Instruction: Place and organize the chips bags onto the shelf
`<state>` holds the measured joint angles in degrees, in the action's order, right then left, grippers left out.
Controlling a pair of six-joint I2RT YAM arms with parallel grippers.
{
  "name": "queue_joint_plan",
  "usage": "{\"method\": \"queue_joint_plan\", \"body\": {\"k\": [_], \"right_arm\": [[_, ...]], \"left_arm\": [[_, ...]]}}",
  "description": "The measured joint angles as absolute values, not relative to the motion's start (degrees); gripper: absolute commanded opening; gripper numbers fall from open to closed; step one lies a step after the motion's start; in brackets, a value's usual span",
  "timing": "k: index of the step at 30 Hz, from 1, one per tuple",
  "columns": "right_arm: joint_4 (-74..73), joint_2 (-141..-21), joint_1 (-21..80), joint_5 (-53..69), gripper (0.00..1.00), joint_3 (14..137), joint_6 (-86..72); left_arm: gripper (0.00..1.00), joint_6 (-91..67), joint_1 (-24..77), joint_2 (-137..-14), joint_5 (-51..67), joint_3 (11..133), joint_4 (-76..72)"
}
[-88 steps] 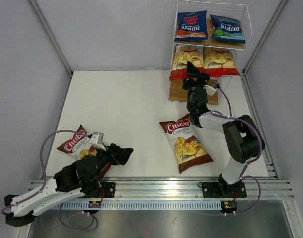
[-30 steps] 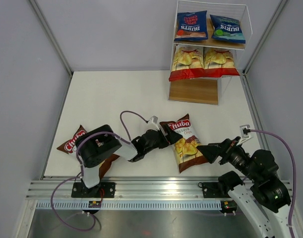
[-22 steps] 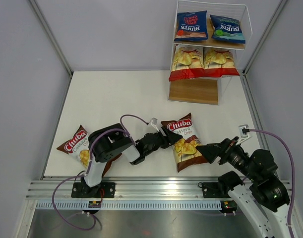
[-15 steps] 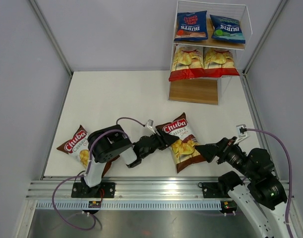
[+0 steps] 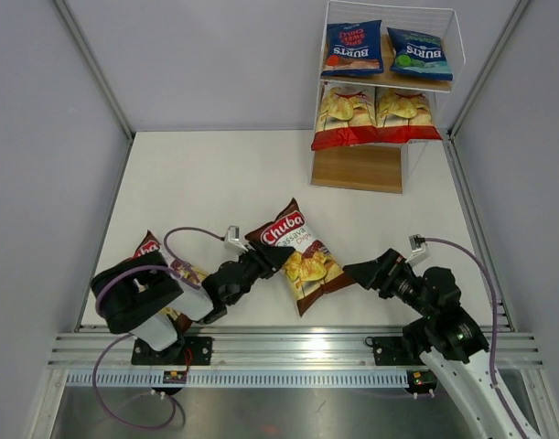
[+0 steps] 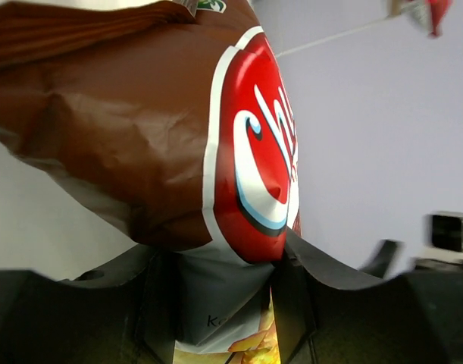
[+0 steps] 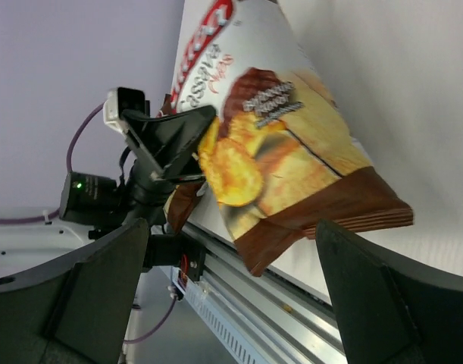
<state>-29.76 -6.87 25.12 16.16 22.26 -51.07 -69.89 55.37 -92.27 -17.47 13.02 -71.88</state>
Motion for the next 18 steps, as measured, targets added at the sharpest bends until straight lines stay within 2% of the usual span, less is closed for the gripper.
{"method": "queue_joint_plan", "body": {"k": [7, 12, 18], "right_arm": [[-10.85, -6.52, 25.1, 21.32, 0.99, 7.18, -61.49], [1.39, -10.55, 25.12, 24.27, 0.99, 6.24, -63.64], [20.56, -21.54, 25.12, 30.98, 1.0, 5.43, -65.89]], "left_arm": [[0.4, -69.52, 55.37, -76.18, -22.33, 10.46, -69.84], [0.41, -68.71, 55.72, -64.79, -24.27, 11.29, -65.52], [0.41, -67.2, 57.14, -62.08, -24.05, 16.88, -58.35]]}}
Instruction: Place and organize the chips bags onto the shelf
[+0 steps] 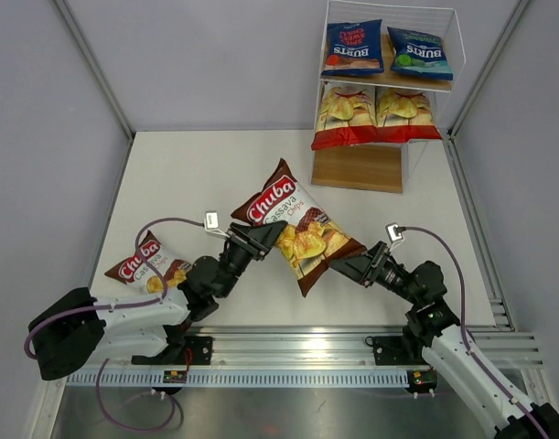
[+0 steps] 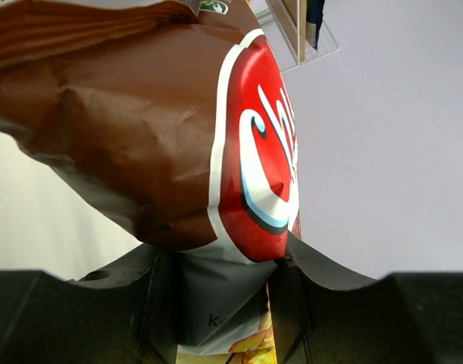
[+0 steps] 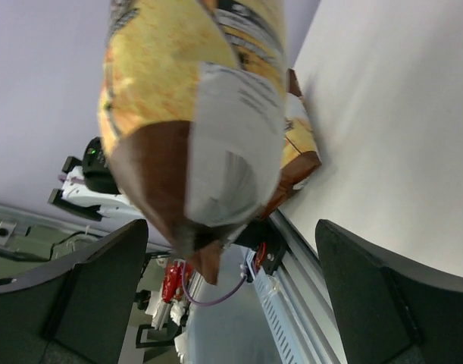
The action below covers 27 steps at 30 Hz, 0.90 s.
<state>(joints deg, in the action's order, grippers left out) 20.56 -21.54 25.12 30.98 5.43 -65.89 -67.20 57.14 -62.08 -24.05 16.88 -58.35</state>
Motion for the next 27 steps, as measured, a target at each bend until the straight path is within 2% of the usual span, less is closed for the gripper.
{"method": "queue_joint_plan", "body": {"k": [4, 8, 21, 24, 27], "right_arm": [[27.75, -23.62, 25.12, 33.8, 1.0, 5.3, -66.72], [28.77, -21.19, 25.1, 33.36, 0.99, 5.28, -66.78], [9.5, -14.74, 25.12, 23.92, 0.96, 8.03, -62.87], [11.35, -14.0, 25.12, 23.92, 0.91, 7.05, -62.85], [14.81, -13.34, 25.1, 23.66, 0.77, 5.63, -63.18]], "left_arm": [[0.41, -66.87, 57.41, -62.57, -23.16, 17.91, -56.12], [0.41, -66.67, 57.54, -66.67, -21.3, 19.88, -56.71], [0.4, -65.54, 57.76, -76.25, -13.98, 23.81, -64.97], [0.4, -65.1, 57.71, -77.28, -12.8, 25.36, -64.77], [0.43, -64.16, 57.67, -78.76, -11.11, 28.21, -64.64]]}}
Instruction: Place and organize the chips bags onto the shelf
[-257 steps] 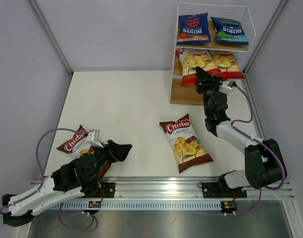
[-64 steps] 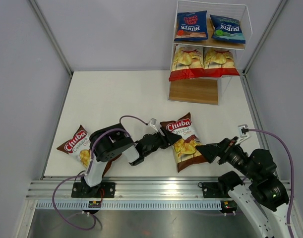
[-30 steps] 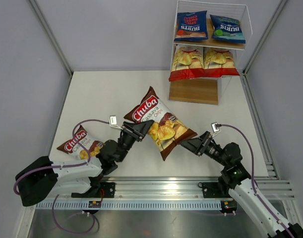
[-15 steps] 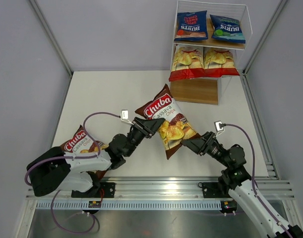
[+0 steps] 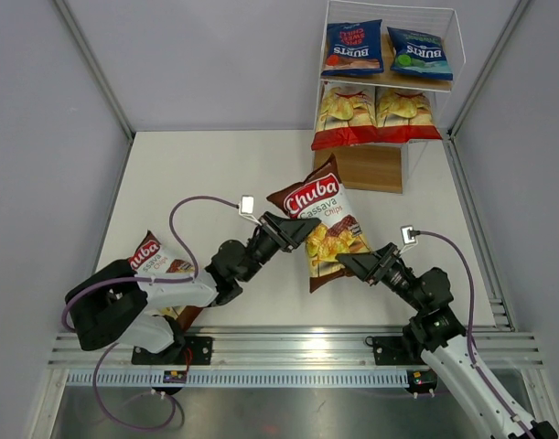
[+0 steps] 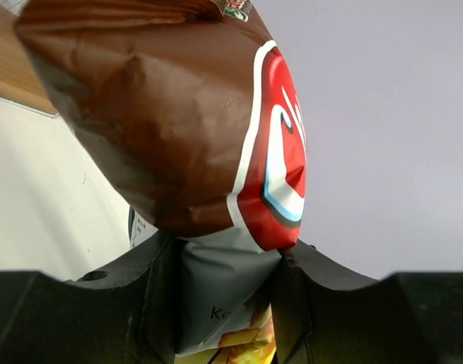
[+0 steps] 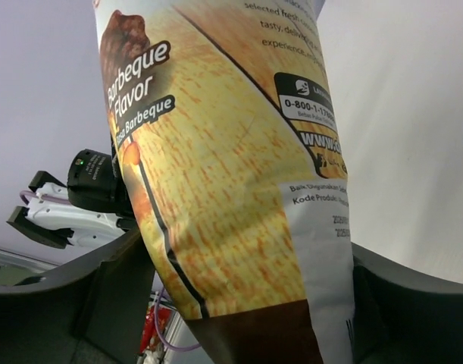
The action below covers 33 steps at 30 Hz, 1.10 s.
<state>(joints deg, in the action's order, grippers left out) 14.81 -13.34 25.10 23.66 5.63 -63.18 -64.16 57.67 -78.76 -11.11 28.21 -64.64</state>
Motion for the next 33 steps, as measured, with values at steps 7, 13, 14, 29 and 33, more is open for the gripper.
{"method": "queue_joint_plan", "body": {"k": [7, 13, 14, 29, 33], "right_arm": [[16.75, -9.26, 25.02, 22.85, 0.43, 4.8, -62.87], [11.6, -2.28, 25.08, 20.23, 0.32, 3.9, -63.44], [10.66, -2.04, 25.08, 19.59, 0.31, 3.92, -63.44], [18.22, -30.28, 24.88, 4.78, 0.26, 2.92, -62.15], [29.58, -53.32, 22.22, 4.95, 0.25, 4.86, -61.39]], "left_arm": [[0.64, -63.29, 57.39, -80.16, -10.0, 29.65, -65.19], [0.99, -62.63, 57.76, -78.06, -10.33, 30.83, -57.8], [0.99, -62.63, 58.08, -76.93, -10.83, 30.85, -55.13], [0.99, -62.48, 59.29, -54.63, -22.7, 20.6, -25.36], [0.99, -60.12, 59.22, -49.47, -21.67, 19.16, -20.38]]}}
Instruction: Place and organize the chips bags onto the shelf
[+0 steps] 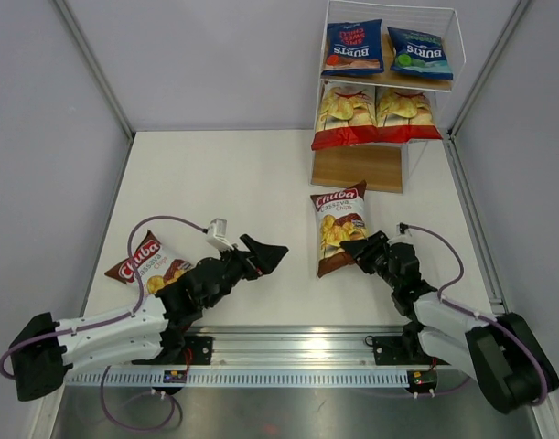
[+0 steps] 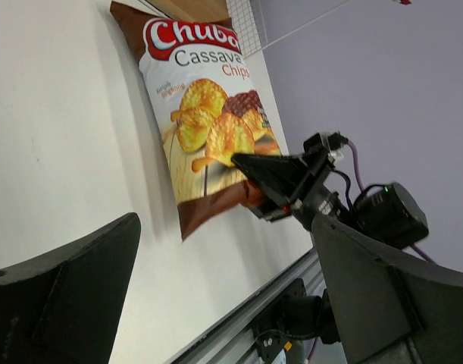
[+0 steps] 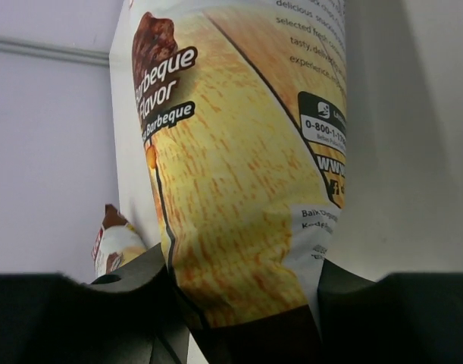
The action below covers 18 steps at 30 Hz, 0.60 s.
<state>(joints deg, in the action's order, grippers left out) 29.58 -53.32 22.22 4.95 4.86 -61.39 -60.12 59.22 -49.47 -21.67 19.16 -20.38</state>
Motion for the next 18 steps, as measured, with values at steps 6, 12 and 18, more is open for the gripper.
{"method": "queue_joint_plan", "body": {"k": [6, 12, 18], "right_arm": [[41.43, -64.53, 19.86, 3.44, 0.25, 8.47, -61.34], [42.57, -62.5, 18.39, 0.89, 0.25, 11.27, -60.14], [42.24, -64.07, 11.75, 3.03, 0.25, 17.12, -59.0]], "left_arm": [[0.99, -57.21, 59.18, -39.07, -19.86, 17.41, -13.52], [0.99, -56.34, 59.18, -30.39, -19.09, 13.13, -7.27], [0.99, -54.63, 59.18, -25.5, -18.39, 12.49, -1.23]]}}
